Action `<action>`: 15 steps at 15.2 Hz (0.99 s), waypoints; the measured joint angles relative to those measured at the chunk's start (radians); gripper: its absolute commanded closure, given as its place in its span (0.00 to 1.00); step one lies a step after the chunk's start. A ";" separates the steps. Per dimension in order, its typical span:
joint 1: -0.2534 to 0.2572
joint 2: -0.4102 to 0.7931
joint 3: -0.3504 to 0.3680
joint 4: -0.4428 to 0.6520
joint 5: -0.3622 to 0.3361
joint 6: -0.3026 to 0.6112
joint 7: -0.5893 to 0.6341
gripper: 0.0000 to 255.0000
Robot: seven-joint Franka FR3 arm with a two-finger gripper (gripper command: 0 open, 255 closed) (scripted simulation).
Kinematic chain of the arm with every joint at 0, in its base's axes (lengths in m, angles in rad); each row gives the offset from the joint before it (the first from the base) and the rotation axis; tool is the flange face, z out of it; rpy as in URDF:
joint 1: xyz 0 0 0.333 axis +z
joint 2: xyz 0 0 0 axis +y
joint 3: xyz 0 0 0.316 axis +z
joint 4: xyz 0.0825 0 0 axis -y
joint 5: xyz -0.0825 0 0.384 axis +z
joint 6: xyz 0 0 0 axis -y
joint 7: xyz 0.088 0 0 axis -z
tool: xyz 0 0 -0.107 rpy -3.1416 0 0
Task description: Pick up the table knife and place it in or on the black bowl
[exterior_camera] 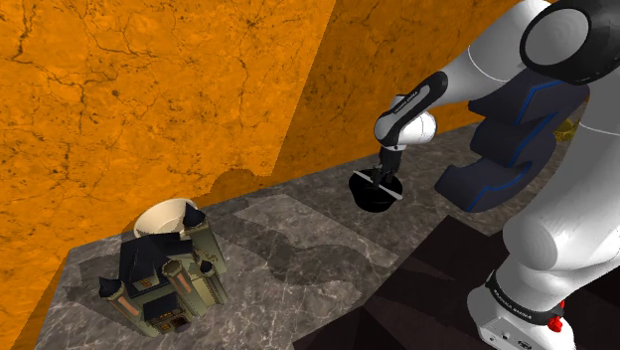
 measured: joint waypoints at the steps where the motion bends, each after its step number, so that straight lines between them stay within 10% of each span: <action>1: 0.000 0.000 0.000 0.000 0.000 0.000 0.000 0.00; 15: -0.013 -0.102 -0.004 0.025 0.004 -0.127 -0.004 0.00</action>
